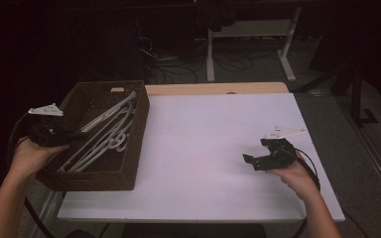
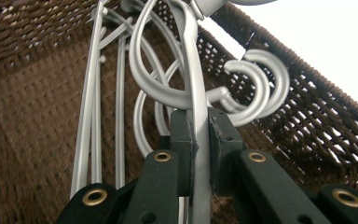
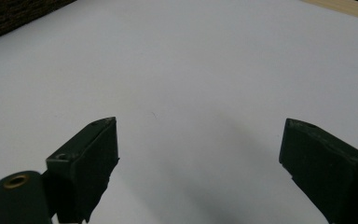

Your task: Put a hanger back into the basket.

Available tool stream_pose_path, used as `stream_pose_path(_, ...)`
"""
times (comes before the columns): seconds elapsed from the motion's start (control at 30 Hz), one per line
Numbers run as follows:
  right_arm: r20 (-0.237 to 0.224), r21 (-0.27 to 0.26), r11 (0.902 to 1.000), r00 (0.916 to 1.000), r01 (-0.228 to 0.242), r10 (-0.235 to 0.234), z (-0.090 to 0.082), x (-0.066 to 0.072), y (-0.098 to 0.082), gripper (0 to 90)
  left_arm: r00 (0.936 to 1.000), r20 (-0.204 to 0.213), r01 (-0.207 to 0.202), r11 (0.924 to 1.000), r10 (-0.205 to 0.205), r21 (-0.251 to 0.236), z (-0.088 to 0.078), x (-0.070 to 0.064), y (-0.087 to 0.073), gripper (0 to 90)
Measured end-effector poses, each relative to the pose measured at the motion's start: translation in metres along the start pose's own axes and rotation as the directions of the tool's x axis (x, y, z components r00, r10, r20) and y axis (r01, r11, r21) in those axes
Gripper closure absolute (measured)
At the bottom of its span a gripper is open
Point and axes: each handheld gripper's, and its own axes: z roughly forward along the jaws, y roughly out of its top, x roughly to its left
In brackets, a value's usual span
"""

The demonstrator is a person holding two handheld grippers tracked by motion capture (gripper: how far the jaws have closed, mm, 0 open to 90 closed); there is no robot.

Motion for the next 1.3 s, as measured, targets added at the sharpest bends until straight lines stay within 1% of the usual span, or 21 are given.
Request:
stream_pose_path(0.13,0.001,-0.002,1.0,1.0,-0.001,0.001,-0.001,0.0,0.0,11.3,0.9998,0.002,-0.022,0.9996,0.022,0.019,0.01,0.003,0.005,82.3)
stream_pose_path(0.23,0.0,-0.001,1.0,1.0,0.001,-0.001,-0.001,0.0,0.0,11.3,0.9998,0.005,-0.021,0.9991,0.021,0.036,0.016,0.009,0.001,82.3)
stream_pose_path(0.3,0.001,-0.002,1.0,1.0,0.0,0.0,-0.002,0.0,-0.001,11.2,0.9999,0.012,-0.006,0.9993,0.005,0.038,0.018,0.013,-0.005,82.3)
stream_pose_path(0.33,0.002,-0.003,1.0,1.0,-0.003,0.003,-0.002,-0.001,-0.001,11.3,0.9995,0.029,0.014,0.9994,-0.015,0.033,0.019,0.016,-0.008,82.3)
stream_pose_path(0.37,0.003,-0.002,1.0,1.0,-0.003,0.003,-0.002,-0.001,-0.001,11.3,0.9987,0.044,0.024,0.9989,-0.026,0.04,0.02,0.018,-0.01,82.1)
stream_pose_path(0.4,0.003,-0.002,1.0,1.0,-0.004,0.004,-0.002,-0.001,-0.001,11.3,0.9984,0.047,0.029,0.9989,-0.031,0.036,0.021,0.019,-0.013,81.4)
stream_pose_path(0.43,0.003,-0.002,1.0,1.0,-0.003,0.003,-0.002,-0.001,-0.001,11.2,0.9993,0.02,0.032,0.9987,-0.033,0.04,0.021,0.019,-0.015,76.4)
stream_pose_path(0.47,0.003,-0.003,1.0,1.0,-0.002,0.002,-0.002,-0.001,0.0,11.3,0.9991,0.003,0.041,0.9986,-0.041,0.032,0.021,0.02,-0.016,63.9)
stream_pose_path(0.5,0.003,-0.003,1.0,1.0,-0.002,0.002,-0.002,-0.001,0.0,11.3,0.9991,0.003,0.041,0.9986,-0.041,0.032,0.021,0.02,-0.016,56.7)
stream_pose_path(0.53,0.002,-0.004,1.0,1.0,0.0,0.0,-0.002,-0.001,0.0,11.3,0.9984,0.006,0.056,0.9984,-0.056,0.008,0.018,0.023,-0.017,56.7)
stream_pose_path(0.57,0.001,-0.004,1.0,1.0,0.0,0.0,-0.002,0.0,0.0,11.3,0.9981,0.006,0.061,0.9981,-0.061,-0.007,0.016,0.024,-0.017,54.3)
stream_pose_path(0.67,-0.001,-0.001,1.0,1.0,0.003,-0.003,-0.001,0.0,0.001,11.3,0.997,0.011,0.077,0.9955,-0.076,-0.055,0.01,0.025,-0.017,45.9)
stream_pose_path(0.73,-0.001,-0.002,1.0,1.0,0.003,-0.003,-0.001,0.0,0.001,11.3,0.9961,0.024,0.087,0.9925,-0.085,-0.086,0.007,0.024,-0.016,39.1)
stream_pose_path(0.83,-0.003,-0.005,1.0,1.0,0.001,-0.001,-0.002,0.001,0.001,11.3,0.995,0.058,0.088,0.9865,-0.081,-0.138,0.003,0.016,-0.012,33.0)
stream_pose_path(0.9,-0.004,-0.008,1.0,1.0,-0.001,0.001,-0.003,0.001,0.002,11.3,0.9945,0.08,0.08,0.9828,-0.067,-0.166,0.003,0.008,-0.008,29.9)
stream_pose_path(0.97,-0.007,-0.012,0.9999,1.0,0.0,0.0,-0.005,0.001,0.002,11.3,0.9932,0.105,0.07,0.981,-0.051,-0.181,0.004,-0.001,-0.004,28.0)
stream_pose_path(1.07,-0.013,-0.021,0.9998,0.9999,0.0,-0.001,-0.008,0.002,0.004,11.3,0.9913,0.13,0.05,0.9778,-0.023,-0.204,0.008,-0.016,0.002,24.2)
stream_pose_path(1.1,-0.013,-0.021,0.9998,0.9999,0.0,-0.001,-0.008,0.002,0.004,11.3,0.9913,0.13,0.05,0.9778,-0.023,-0.204,0.008,-0.016,0.002,23.1)
stream_pose_path(1.13,-0.014,-0.021,0.9998,0.9999,0.002,-0.002,-0.009,0.002,0.004,11.3,0.9904,0.138,0.028,0.9765,0.002,-0.214,0.011,-0.026,0.006,23.1)
stream_pose_path(1.2,-0.017,-0.03,0.9996,0.9998,0.005,-0.005,-0.012,0.003,0.006,11.3,0.9877,0.155,0.014,0.9737,0.022,-0.227,0.015,-0.036,0.011,19.8)
stream_pose_path(1.3,-0.028,-0.037,0.9992,0.9995,0.012,-0.013,-0.017,0.006,0.009,10.3,0.9829,0.177,-0.005,0.9698,0.05,-0.244,0.022,-0.049,0.017,17.8)
